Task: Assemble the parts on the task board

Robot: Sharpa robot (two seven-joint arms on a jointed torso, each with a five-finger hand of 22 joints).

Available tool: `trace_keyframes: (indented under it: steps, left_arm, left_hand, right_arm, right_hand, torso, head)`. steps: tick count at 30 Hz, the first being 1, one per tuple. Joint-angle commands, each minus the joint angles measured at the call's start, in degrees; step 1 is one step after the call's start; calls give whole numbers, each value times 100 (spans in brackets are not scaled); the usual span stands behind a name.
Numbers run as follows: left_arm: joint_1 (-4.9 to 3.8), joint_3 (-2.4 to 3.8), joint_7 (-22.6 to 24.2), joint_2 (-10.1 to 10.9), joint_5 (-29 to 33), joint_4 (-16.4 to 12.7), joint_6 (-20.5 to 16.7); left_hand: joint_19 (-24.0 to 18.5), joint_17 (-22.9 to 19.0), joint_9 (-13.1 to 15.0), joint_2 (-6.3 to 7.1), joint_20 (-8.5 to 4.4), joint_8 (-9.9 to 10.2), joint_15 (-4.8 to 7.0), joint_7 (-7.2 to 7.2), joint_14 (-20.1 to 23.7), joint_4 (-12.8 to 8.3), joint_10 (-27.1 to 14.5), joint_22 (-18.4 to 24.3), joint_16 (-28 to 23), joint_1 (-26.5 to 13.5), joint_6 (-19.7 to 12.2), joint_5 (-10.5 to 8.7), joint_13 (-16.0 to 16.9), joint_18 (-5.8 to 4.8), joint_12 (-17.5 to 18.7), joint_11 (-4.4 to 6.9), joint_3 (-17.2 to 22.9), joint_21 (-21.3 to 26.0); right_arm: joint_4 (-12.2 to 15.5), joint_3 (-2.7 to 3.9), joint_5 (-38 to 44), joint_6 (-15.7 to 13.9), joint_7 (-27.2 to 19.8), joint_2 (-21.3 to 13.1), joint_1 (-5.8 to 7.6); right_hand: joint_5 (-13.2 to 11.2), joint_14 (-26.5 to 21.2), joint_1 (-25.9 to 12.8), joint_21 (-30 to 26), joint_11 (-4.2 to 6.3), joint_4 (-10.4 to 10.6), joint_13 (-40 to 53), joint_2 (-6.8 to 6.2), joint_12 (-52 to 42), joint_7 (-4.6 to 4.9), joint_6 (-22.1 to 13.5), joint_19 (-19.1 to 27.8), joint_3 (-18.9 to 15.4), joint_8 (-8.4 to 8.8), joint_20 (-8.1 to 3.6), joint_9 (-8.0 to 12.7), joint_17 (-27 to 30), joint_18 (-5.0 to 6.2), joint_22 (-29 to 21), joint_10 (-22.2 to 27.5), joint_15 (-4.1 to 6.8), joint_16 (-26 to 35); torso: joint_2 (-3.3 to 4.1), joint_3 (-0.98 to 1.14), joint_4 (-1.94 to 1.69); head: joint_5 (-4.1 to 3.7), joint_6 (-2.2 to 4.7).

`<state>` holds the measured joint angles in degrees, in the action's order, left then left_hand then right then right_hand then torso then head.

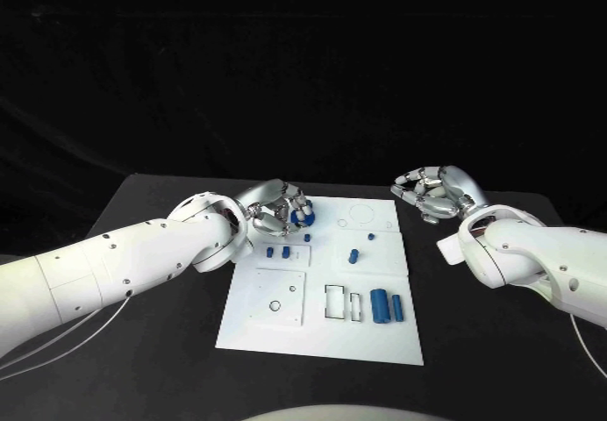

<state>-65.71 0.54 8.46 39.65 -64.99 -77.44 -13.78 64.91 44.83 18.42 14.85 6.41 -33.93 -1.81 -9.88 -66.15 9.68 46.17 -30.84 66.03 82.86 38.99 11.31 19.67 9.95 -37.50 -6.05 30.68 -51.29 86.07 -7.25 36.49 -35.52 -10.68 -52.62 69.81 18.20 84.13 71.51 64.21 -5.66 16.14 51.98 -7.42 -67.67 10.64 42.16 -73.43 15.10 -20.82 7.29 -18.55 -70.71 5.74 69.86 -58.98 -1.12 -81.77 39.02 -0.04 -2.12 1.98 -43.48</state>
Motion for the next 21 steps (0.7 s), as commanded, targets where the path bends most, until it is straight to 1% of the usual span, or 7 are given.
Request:
trace_keyframes:
  steps: [1, 3, 8, 10, 12, 15, 21]
  left_arm:
    - [14, -20, 329, -87, -933, 97, -45]
    - [18, -36, 289, -141, -1139, 165, 19]
    - [23, -52, 165, -262, -1521, 325, 132]
    - [24, -54, 88, -332, -1723, 418, 169]
    - [24, -53, 25, -379, -1846, 476, 197]
    - [24, -51, -107, -453, -2028, 560, 282]
    - [20, -50, -260, -586, -2226, 683, 360]
  left_hand:
    - [15, -26, -93, 31, 25, 104, 19, 0, -44, -86, 2, -46, 69, 65, 84, -4, -166, 51, 174, -18, 40, -68]
    - [-18, -108, -172, 64, 32, 188, -4, 8, -21, -152, 10, -87, 86, 63, 149, -15, -320, 57, 315, -30, 74, -123]
    - [-12, -134, -253, 86, 34, 269, -8, 25, -106, -219, 71, -148, 186, 22, 233, -17, -478, 64, 431, -28, 88, -219]
    - [35, -64, -310, 95, 34, 320, 3, 56, -275, -275, 120, -214, 339, -16, 315, -11, -608, 62, 523, -26, 98, -330]
    - [241, 93, -344, 94, 23, 345, 18, 79, -483, -303, 203, -608, 505, -55, 393, -4, -692, -1, 569, -11, 111, -635]
    - [475, 280, -388, 103, 10, 386, 37, 113, -721, -340, 276, -1050, 690, -106, 478, -4, -802, -74, 646, 5, 130, -978]
    - [683, 420, -436, 86, 15, 444, 53, 134, -929, -383, 284, -1453, 830, -134, 539, -3, -932, -141, 770, 22, 162, -1280]
  right_arm:
    - [6, 0, 8, 15, -90, 9, -5]
    - [5, 0, 5, 15, -92, 12, -6]
    - [4, 0, 2, 17, -95, 16, -7]
    - [3, 0, 1, 18, -95, 19, -7]
    - [1, 0, 1, 19, -95, 24, -7]
    - [-2, 0, 1, 21, -96, 30, -8]
    - [-14, 0, 1, 24, -97, 52, -14]
  right_hand:
    - [35, 48, 48, -32, -9, 5, -8, 5, 34, -4, -45, 51, -29, -25, 7, -8, 5, 78, -5, 38, -22, 26]
    - [35, 48, 48, -32, -9, 5, -8, 5, 34, -4, -45, 51, -29, -25, 7, -8, 5, 78, -5, 38, -22, 26]
    - [44, 42, 50, -39, -9, 8, -31, 10, 49, -5, -46, 54, -30, -28, 7, -8, 23, 79, -9, 52, -22, 36]
    - [44, 42, 50, -39, -9, 8, -31, 10, 49, -5, -46, 54, -30, -28, 7, -8, 23, 79, -9, 52, -22, 36]
    - [44, 42, 50, -39, -9, 8, -31, 10, 49, -5, -46, 54, -30, -28, 7, -8, 23, 79, -9, 52, -22, 36]
    - [44, 42, 50, -39, -9, 8, -31, 10, 49, -5, -46, 54, -30, -28, 7, -8, 23, 79, -9, 52, -22, 36]
    - [44, 42, 50, -39, -9, 8, -31, 10, 49, -5, -46, 54, -30, -28, 7, -8, 23, 79, -9, 52, -22, 36]
  torso:
    - [4, 0, 0]
    - [3, 2, 9]
    - [8, 4, 12]
    - [9, 2, 11]
    - [8, 4, 13]
    - [6, 4, 10]
    - [5, 12, 0]
  head:
    - [-5, 3]
    - [-7, 7]
    - [-17, 9]
    - [-17, 7]
    - [-13, 9]
    - [-20, -1]
    - [-14, -13]
